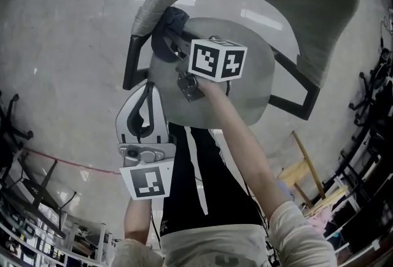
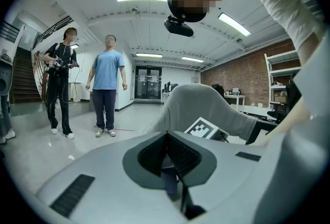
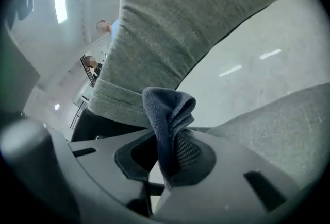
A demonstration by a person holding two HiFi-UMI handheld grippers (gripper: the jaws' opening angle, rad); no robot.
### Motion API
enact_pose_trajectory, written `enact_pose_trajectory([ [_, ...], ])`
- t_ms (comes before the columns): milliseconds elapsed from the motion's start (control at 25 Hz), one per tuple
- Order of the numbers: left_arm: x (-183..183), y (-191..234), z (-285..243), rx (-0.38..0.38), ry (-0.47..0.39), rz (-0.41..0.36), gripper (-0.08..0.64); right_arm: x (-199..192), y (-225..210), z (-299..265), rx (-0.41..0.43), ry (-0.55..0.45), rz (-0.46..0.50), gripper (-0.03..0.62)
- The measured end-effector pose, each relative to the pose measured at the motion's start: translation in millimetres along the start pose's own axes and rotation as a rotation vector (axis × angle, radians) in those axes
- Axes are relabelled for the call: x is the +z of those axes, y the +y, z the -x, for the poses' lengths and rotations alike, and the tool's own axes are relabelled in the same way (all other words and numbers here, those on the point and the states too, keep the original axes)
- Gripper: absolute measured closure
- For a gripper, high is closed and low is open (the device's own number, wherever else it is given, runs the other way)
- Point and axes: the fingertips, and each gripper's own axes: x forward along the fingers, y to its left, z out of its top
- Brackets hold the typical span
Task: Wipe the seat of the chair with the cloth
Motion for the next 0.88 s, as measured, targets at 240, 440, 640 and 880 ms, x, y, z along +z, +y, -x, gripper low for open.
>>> enact_pose_trajectory([
  [240,-6.4,-6.4,-0.8,-0.006,0.013,0.012,0.545,-20.7,-22.3,-22.6,-0.063,0.120,0.011,0.543],
  [440,-10.3,-7.2,-3.2,-0.008,0.020,0.016,0.545,-23.2,-38.1,-34.8,-0.118,0.170,0.056,0.543],
  [640,-14.8,-5.4,-5.5,-0.003,0.030,0.010,0.545,-22.4,-51.1,-32.4,-0.159,0.204,0.074,0.543],
  [880,-15.5,-12.0,-10.3,-0.022,0.031,0.003,0.545,-20.1,-65.1,-19.4,-0.208,0.225,0.119,0.543],
])
